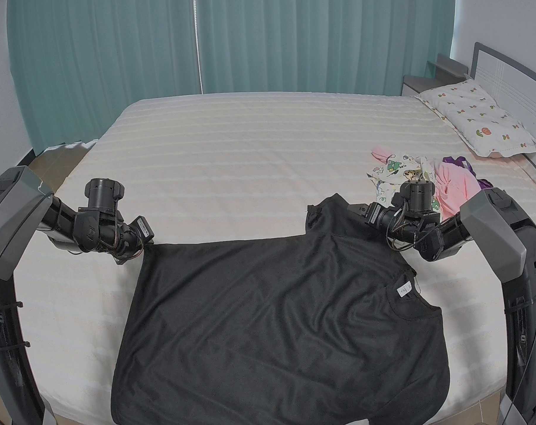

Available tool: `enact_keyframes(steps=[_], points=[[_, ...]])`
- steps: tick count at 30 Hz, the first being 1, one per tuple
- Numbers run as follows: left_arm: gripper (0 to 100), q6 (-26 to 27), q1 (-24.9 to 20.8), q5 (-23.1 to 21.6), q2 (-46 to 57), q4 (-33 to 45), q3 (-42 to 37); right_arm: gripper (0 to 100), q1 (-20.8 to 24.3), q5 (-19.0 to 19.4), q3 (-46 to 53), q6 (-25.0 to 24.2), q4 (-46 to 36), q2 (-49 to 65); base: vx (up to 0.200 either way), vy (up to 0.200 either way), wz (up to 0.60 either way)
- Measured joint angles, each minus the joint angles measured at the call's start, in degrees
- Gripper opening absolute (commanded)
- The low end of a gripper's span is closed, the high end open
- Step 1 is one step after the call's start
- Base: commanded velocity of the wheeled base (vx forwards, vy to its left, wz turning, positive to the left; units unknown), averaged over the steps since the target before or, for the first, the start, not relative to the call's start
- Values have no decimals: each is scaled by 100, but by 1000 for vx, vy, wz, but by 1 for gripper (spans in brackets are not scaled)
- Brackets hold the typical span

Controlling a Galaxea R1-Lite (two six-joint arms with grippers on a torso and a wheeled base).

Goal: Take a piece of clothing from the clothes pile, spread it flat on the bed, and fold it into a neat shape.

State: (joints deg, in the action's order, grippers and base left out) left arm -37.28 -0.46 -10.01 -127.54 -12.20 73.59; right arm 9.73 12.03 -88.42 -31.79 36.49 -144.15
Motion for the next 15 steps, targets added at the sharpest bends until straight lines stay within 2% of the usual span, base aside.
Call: enact_keyframes(steps=[15], points=[[0,-13,35,178,66,-22,68,0,-20,0,-119,-15,79,-91,0,0,0]])
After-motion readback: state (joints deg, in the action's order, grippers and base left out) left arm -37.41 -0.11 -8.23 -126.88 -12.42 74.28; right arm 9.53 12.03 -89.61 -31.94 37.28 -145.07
